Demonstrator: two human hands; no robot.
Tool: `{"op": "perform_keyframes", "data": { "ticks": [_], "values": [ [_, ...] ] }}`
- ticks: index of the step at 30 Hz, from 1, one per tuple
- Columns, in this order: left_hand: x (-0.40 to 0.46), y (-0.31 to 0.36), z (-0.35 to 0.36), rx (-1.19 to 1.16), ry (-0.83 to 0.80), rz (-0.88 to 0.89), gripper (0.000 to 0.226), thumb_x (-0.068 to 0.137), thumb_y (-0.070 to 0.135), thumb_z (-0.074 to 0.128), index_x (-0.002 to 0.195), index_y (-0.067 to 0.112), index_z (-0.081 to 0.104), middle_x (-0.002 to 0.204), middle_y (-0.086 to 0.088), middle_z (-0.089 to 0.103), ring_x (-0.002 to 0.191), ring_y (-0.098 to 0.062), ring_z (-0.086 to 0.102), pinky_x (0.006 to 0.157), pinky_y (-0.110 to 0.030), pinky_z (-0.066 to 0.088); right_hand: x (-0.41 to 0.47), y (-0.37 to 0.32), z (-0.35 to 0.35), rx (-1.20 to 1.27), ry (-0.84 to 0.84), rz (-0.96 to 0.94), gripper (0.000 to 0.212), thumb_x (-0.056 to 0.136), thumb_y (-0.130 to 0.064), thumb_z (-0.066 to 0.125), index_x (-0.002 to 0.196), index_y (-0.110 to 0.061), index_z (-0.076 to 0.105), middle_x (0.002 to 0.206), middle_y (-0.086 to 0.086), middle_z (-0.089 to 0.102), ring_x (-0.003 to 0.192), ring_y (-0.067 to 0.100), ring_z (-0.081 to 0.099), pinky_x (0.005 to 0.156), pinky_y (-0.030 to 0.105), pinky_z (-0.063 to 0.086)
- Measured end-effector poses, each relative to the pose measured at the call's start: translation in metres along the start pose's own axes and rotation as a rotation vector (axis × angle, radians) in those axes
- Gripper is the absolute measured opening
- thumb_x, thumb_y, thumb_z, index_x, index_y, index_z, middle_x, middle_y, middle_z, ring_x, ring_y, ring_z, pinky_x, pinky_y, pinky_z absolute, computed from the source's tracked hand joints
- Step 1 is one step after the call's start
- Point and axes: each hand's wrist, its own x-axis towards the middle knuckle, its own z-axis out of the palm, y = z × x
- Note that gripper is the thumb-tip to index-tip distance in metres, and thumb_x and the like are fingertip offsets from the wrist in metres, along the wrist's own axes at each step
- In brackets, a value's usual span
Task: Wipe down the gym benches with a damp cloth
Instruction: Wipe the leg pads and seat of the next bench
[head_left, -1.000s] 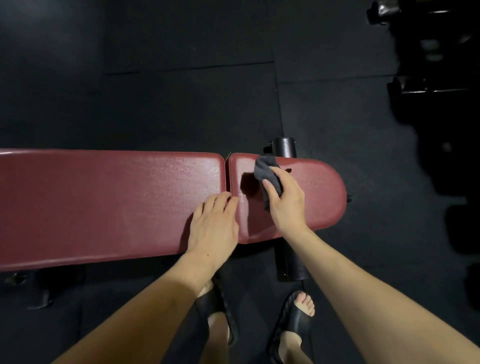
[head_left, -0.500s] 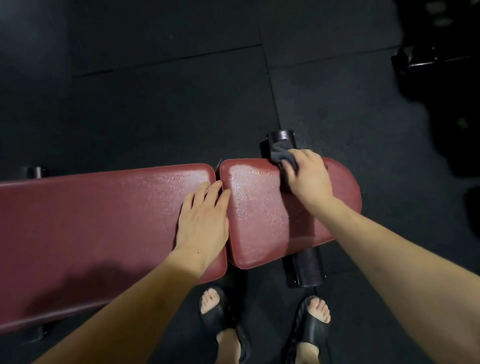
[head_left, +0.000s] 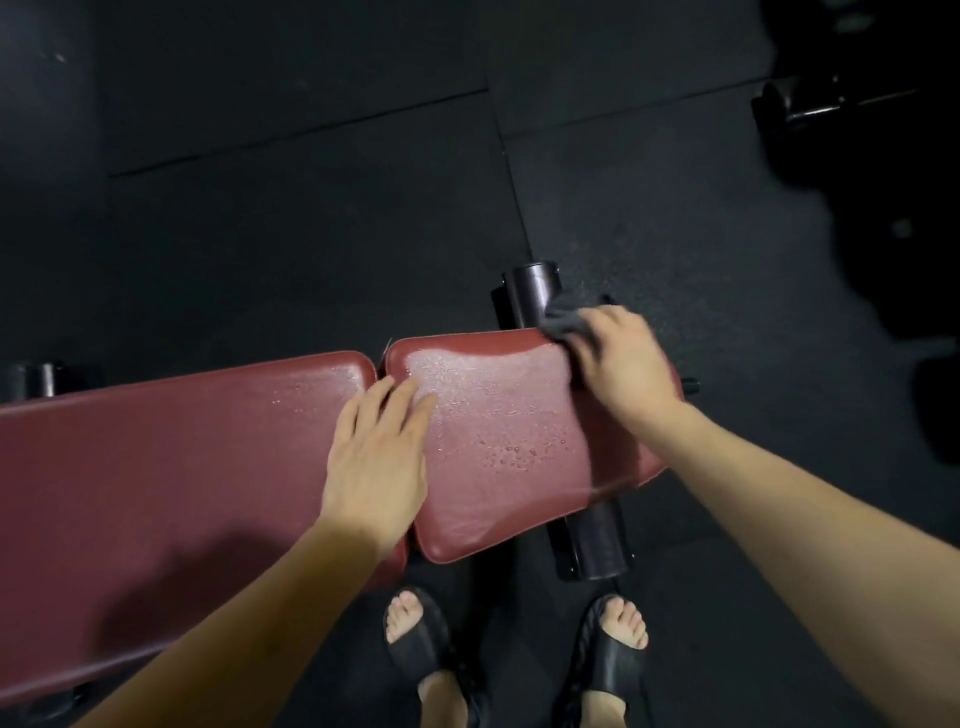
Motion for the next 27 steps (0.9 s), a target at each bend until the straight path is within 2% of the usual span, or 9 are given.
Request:
{"op": "perform_keyframes", "data": {
  "ticks": [3, 5, 9, 13, 16, 18, 22, 24, 27],
  "values": [
    [0.011, 0.022, 0.001, -0.004, 0.006, 0.030, 0.058, 0.095, 0.016, 0.050, 0.152, 0.017, 0.045, 0.160, -0.004, 0.039, 0.151, -0.028, 0.029, 0.124, -0.050, 0.024, -0.017, 0.036, -0.012, 0.016, 0.138, 0.395, 0.021, 0.100, -0.020, 0.063, 0.118, -0.012, 0.072, 0.114, 0.017, 0.070, 0.109, 0.037, 0.062, 0.096, 0.040, 0.044],
    [0.015, 0.034, 0.001, -0.017, 0.005, 0.016, 0.058, 0.095, 0.015, 0.049, 0.153, 0.017, 0.044, 0.161, -0.005, 0.038, 0.151, -0.028, 0.028, 0.124, -0.050, 0.024, -0.020, 0.016, 0.004, 0.035, 0.187, 0.466, 0.024, 0.098, -0.023, 0.062, 0.117, -0.012, 0.073, 0.114, 0.015, 0.069, 0.108, 0.038, 0.062, 0.097, 0.044, 0.048],
    [0.009, 0.037, 0.002, -0.039, 0.024, -0.089, 0.057, 0.092, 0.013, 0.054, 0.149, 0.014, 0.049, 0.157, -0.005, 0.044, 0.148, -0.027, 0.033, 0.122, -0.050, 0.028, -0.017, -0.076, 0.052, 0.101, 0.121, 0.114, 0.025, 0.097, -0.036, 0.056, 0.102, -0.019, 0.074, 0.105, 0.003, 0.068, 0.100, 0.031, 0.059, 0.090, 0.048, 0.048],
    [-0.003, 0.035, 0.004, -0.014, 0.028, -0.125, 0.058, 0.089, 0.011, 0.061, 0.147, 0.012, 0.052, 0.154, -0.008, 0.049, 0.146, -0.029, 0.037, 0.119, -0.049, 0.033, -0.024, -0.078, 0.048, 0.187, 0.022, -0.171, 0.032, 0.099, -0.034, 0.060, 0.118, -0.012, 0.072, 0.115, 0.008, 0.067, 0.106, 0.033, 0.059, 0.095, 0.046, 0.049],
    [-0.008, 0.040, 0.009, 0.005, 0.007, -0.106, 0.059, 0.089, 0.014, 0.061, 0.147, 0.012, 0.052, 0.154, -0.008, 0.048, 0.146, -0.028, 0.038, 0.120, -0.049, 0.033, -0.031, 0.002, 0.015, 0.069, 0.048, -0.131, 0.021, 0.099, -0.031, 0.062, 0.114, -0.020, 0.073, 0.111, 0.001, 0.068, 0.108, 0.029, 0.061, 0.095, 0.048, 0.047],
    [-0.007, 0.046, 0.011, -0.005, 0.010, -0.097, 0.058, 0.090, 0.015, 0.061, 0.147, 0.012, 0.052, 0.154, -0.008, 0.048, 0.146, -0.028, 0.037, 0.121, -0.049, 0.032, -0.047, 0.041, -0.001, 0.045, 0.122, 0.054, 0.017, 0.101, -0.028, 0.060, 0.113, -0.022, 0.071, 0.112, -0.002, 0.067, 0.111, 0.028, 0.060, 0.100, 0.048, 0.045],
    [-0.013, 0.047, 0.009, -0.038, 0.008, -0.112, 0.060, 0.090, 0.014, 0.060, 0.149, 0.013, 0.050, 0.156, -0.006, 0.045, 0.147, -0.027, 0.035, 0.122, -0.048, 0.030, -0.050, 0.012, 0.015, 0.112, 0.253, 0.457, 0.024, 0.100, -0.031, 0.055, 0.113, -0.017, 0.069, 0.114, 0.002, 0.065, 0.112, 0.030, 0.058, 0.099, 0.040, 0.043],
    [-0.021, 0.039, 0.006, -0.036, 0.006, -0.130, 0.060, 0.091, 0.015, 0.059, 0.149, 0.014, 0.050, 0.157, -0.006, 0.044, 0.148, -0.027, 0.034, 0.122, -0.048, 0.030, -0.043, -0.037, 0.034, 0.163, 0.257, 0.420, 0.027, 0.096, -0.032, 0.056, 0.110, -0.014, 0.071, 0.113, 0.007, 0.066, 0.108, 0.033, 0.059, 0.096, 0.044, 0.047],
    [-0.030, 0.024, 0.002, -0.019, -0.014, -0.133, 0.058, 0.092, 0.017, 0.058, 0.149, 0.014, 0.050, 0.157, -0.007, 0.044, 0.148, -0.028, 0.034, 0.121, -0.048, 0.030, -0.040, -0.099, 0.054, 0.188, 0.140, 0.091, 0.030, 0.096, -0.032, 0.057, 0.112, -0.010, 0.072, 0.114, 0.011, 0.066, 0.106, 0.035, 0.059, 0.096, 0.045, 0.047]
  ]
}}
